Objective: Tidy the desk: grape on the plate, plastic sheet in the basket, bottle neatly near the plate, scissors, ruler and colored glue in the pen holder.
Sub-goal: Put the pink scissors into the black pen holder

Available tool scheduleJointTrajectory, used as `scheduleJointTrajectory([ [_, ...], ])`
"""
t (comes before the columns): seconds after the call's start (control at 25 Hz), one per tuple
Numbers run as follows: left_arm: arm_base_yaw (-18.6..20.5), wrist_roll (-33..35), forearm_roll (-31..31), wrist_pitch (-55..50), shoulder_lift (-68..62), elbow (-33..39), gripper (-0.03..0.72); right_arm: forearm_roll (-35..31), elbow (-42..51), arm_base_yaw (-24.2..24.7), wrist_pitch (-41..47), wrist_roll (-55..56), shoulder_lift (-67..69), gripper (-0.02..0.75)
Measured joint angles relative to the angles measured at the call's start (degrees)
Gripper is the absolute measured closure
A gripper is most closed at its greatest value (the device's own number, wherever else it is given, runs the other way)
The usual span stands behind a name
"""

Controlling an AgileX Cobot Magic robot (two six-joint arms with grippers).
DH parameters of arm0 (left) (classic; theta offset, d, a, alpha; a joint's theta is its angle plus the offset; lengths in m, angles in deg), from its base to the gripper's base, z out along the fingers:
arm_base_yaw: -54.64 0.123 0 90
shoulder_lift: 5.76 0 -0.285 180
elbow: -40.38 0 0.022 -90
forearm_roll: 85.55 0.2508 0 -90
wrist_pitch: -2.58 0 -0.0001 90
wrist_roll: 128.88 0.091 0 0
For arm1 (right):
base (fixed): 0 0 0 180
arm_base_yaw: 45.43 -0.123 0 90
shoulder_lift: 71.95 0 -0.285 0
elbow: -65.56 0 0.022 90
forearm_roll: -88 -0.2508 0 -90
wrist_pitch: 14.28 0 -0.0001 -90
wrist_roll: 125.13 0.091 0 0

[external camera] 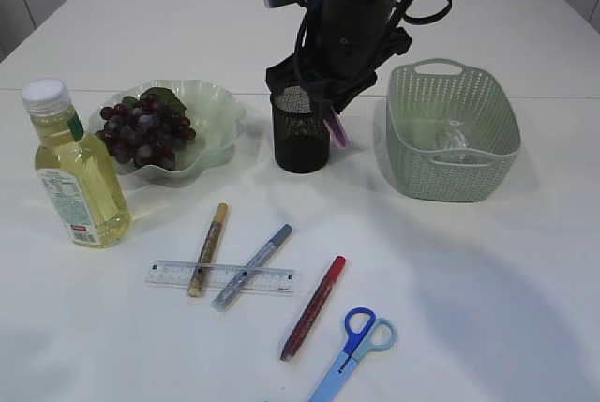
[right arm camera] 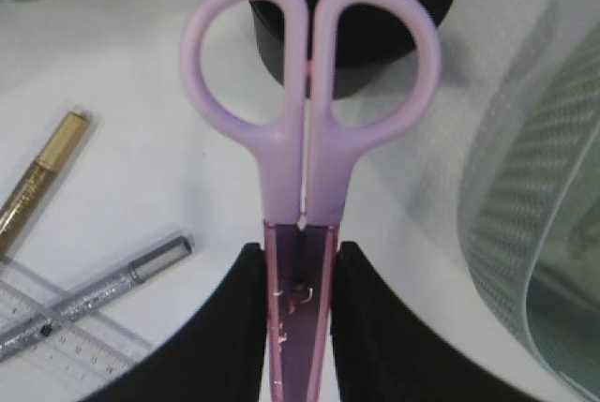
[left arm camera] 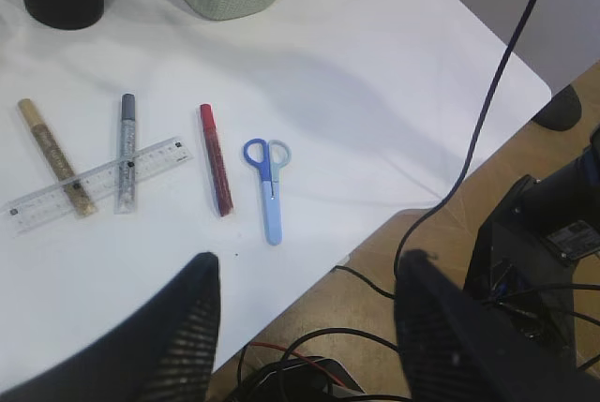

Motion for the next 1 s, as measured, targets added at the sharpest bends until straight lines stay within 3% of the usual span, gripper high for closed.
scheduleJointTrajectory([
  [1.0, 0.0, 0.0, 0.1, 0.0, 0.0, 0.0, 0.255, 9.3, 0.1, 2.0, -36.3, -1.2, -0.2, 0.559],
])
